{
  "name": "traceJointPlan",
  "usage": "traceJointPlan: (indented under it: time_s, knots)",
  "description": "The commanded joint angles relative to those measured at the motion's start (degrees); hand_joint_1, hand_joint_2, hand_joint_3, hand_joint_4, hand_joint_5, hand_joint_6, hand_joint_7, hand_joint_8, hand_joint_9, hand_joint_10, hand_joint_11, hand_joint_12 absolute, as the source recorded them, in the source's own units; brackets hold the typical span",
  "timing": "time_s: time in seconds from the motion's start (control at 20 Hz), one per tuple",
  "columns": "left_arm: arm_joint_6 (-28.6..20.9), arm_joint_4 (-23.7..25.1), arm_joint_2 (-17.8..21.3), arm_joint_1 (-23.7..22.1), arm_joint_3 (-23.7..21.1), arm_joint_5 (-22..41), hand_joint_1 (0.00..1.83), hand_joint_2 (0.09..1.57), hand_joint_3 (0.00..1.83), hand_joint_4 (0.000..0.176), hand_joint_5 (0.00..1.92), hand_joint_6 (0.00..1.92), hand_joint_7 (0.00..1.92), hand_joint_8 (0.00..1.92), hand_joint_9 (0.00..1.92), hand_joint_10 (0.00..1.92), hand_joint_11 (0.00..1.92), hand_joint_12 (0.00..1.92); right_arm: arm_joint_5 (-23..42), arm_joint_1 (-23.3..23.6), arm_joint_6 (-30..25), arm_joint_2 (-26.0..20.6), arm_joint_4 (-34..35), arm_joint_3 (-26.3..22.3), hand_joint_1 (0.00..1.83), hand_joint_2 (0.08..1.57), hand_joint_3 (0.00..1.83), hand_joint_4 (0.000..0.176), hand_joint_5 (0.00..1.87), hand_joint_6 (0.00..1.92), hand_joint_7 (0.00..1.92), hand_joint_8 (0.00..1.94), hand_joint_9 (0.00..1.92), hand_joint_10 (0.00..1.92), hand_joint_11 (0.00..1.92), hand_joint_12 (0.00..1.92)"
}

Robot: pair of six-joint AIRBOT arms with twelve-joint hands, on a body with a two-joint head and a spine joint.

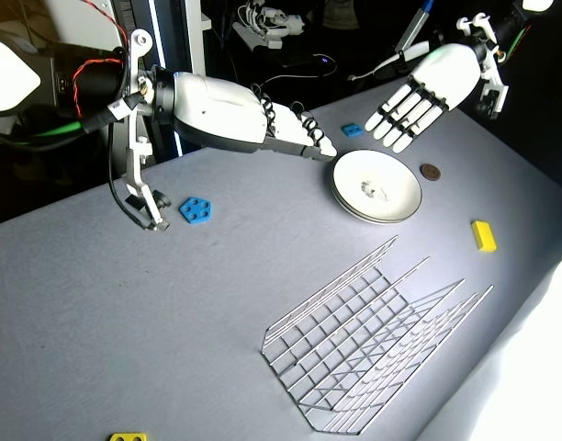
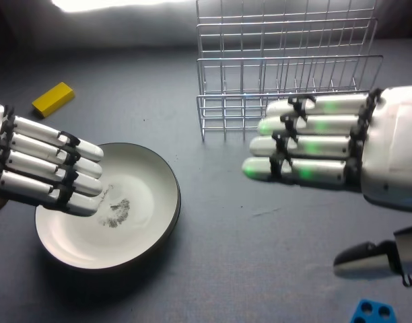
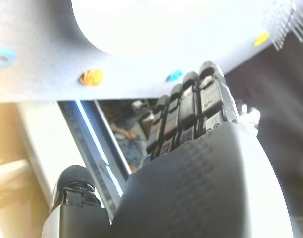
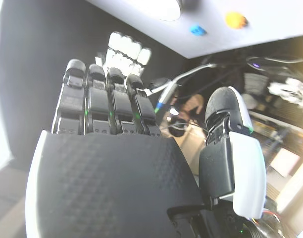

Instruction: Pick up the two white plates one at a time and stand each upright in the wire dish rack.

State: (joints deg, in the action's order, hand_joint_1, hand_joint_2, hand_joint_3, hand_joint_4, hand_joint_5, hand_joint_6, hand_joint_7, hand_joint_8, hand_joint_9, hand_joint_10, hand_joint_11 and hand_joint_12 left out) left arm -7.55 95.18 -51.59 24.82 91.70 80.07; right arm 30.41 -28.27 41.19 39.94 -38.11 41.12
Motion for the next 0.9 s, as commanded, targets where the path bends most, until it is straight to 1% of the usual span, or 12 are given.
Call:
traceJointPlan:
  time_s: [0.0,0.1,0.25,0.35,0.5,0.6,0.75,0.85]
  knots:
    - [0.5,-3.2,-0.4,0.1,0.5,2.0,0.00,1.04,0.02,0.000,0.00,0.00,0.00,0.00,0.00,0.00,0.00,0.00,5.9,0.2,0.6,0.0,1.5,-0.2,0.18,1.16,0.00,0.000,0.01,0.00,0.00,0.00,0.00,0.00,0.00,0.10]
    - [1.7,-1.6,-1.5,1.3,1.5,1.4,0.00,1.05,0.02,0.000,0.00,0.00,0.00,0.00,0.00,0.00,0.00,0.00,4.7,-0.9,0.8,0.1,1.5,0.1,0.15,1.17,0.00,0.000,0.01,0.00,0.00,0.00,0.00,0.00,0.00,0.11]
    - [2.6,-1.5,-2.9,4.2,3.5,0.3,0.00,1.05,0.02,0.000,0.00,0.00,0.00,0.00,0.00,0.00,0.00,0.00,4.9,-1.8,0.7,0.5,1.5,0.5,0.16,1.17,0.00,0.000,0.02,0.00,0.01,0.00,0.01,0.00,0.00,0.12]
    - [4.0,-1.5,-3.5,6.0,4.3,-0.9,0.00,1.06,0.02,0.000,0.00,0.00,0.00,0.00,0.00,0.00,0.00,0.00,6.3,-2.2,0.7,0.5,1.5,0.5,0.18,1.16,0.00,0.000,0.02,0.00,0.01,0.00,0.01,0.00,0.00,0.10]
    - [5.1,-1.5,-4.2,7.8,5.0,-2.3,0.00,1.05,0.01,0.000,0.01,0.00,0.00,0.00,0.00,0.00,0.00,0.00,8.7,-2.9,1.0,0.5,1.5,0.6,0.13,1.17,0.00,0.000,0.00,0.00,0.00,0.00,0.00,0.00,0.00,0.08]
    - [5.1,-1.5,-4.7,8.4,5.5,-3.3,0.00,1.05,0.01,0.000,0.00,0.00,0.00,0.00,0.00,0.00,0.00,0.00,9.0,-2.9,1.0,0.5,1.5,0.6,0.15,1.17,0.00,0.000,0.01,0.00,0.00,0.00,0.00,0.00,0.00,0.10]
    - [5.1,-1.5,-5.4,9.1,6.6,-4.7,0.00,1.04,0.00,0.000,0.00,0.00,0.00,0.00,0.00,0.00,0.00,0.00,9.0,-3.0,1.2,0.5,1.5,0.6,0.12,1.17,0.00,0.000,0.02,0.00,0.00,0.00,0.00,0.00,0.00,0.14]
    - [5.4,-1.5,-5.8,9.5,7.4,-5.2,0.00,1.04,0.01,0.000,0.00,0.00,0.00,0.00,0.00,0.00,0.00,0.00,9.0,-3.0,1.4,0.5,1.5,0.6,0.13,1.17,0.00,0.000,0.02,0.00,0.00,0.00,0.00,0.00,0.00,0.11]
